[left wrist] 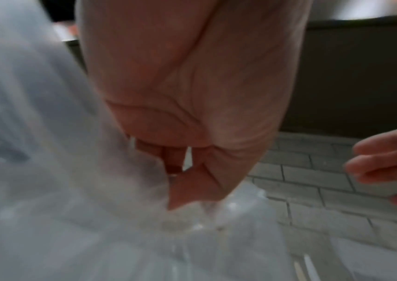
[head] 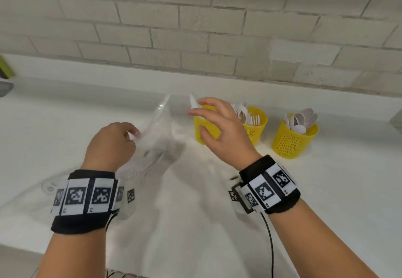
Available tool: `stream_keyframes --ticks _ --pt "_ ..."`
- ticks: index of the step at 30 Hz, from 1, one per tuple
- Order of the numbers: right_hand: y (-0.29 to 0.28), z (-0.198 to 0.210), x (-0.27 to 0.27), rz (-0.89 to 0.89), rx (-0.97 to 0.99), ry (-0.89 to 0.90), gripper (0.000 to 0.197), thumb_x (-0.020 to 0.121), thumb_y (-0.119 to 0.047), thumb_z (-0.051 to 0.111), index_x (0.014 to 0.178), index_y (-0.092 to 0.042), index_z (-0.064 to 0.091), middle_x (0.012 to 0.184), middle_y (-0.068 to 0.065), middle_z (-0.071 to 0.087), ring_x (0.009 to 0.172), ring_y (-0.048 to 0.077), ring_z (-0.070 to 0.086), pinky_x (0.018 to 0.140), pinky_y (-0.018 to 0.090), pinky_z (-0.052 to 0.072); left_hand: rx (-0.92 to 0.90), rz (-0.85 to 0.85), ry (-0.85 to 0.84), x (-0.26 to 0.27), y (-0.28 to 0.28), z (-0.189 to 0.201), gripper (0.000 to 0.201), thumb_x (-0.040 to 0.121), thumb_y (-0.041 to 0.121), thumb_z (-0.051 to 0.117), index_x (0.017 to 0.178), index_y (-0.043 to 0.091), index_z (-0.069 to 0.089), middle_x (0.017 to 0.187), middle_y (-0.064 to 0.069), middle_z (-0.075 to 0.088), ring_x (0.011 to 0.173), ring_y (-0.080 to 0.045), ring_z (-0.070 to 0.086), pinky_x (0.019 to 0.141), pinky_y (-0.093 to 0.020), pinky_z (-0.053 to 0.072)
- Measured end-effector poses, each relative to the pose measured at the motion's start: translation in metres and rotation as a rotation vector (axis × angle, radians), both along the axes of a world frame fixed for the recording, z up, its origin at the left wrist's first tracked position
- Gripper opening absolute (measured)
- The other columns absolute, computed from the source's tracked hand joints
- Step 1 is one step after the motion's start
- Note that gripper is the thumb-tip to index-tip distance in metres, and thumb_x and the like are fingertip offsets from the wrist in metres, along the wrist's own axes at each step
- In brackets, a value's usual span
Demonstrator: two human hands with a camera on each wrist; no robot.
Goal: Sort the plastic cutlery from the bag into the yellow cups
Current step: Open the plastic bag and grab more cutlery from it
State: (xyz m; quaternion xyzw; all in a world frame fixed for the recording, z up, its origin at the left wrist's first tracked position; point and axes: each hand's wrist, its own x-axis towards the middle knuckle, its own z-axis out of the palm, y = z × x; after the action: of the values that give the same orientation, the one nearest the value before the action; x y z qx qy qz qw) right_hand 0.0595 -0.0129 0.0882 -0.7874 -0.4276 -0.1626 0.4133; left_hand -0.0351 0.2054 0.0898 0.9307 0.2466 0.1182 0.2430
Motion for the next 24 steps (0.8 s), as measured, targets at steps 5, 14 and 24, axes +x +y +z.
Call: stream_keyframes --ticks 5,14,24 --pt "0.008 0.004 -0.011 0.001 -0.303 -0.081 0.050 0.077 -0.047 0.066 0.124 -0.032 0.060 0.131 0.001 0.056 0.131 0.020 0.038 0.113 0.041 0.024 -0.107 -0.254 -0.193 -0.006 -0.036 0.028 0.040 0.076 -0.007 0.050 0.069 0.028 0.066 0.074 0.005 0.064 0.066 -0.009 0.053 0.064 -0.014 0.039" --pt "-0.097 0.033 -0.027 -0.178 -0.193 0.481 0.021 0.070 -0.023 0.080 0.091 -0.023 0.073 0.092 -0.013 0.071 0.088 0.003 0.061 0.082 0.019 0.043 -0.367 -0.693 -0.279 0.024 -0.123 0.008 0.037 0.080 -0.010 0.051 0.088 0.020 0.071 0.081 0.003 0.064 0.071 -0.003 0.052 0.063 -0.011 0.037" --pt "-0.212 -0.010 -0.010 -0.731 -0.246 0.606 0.022 0.076 -0.023 0.072 0.072 -0.043 0.064 0.096 -0.007 0.070 0.103 0.019 0.061 0.098 0.041 0.043 0.060 -0.609 -0.120 0.060 -0.102 -0.058 0.022 0.085 0.024 0.069 0.106 0.020 0.071 0.114 -0.002 0.067 0.109 -0.027 0.060 0.097 -0.048 0.040"
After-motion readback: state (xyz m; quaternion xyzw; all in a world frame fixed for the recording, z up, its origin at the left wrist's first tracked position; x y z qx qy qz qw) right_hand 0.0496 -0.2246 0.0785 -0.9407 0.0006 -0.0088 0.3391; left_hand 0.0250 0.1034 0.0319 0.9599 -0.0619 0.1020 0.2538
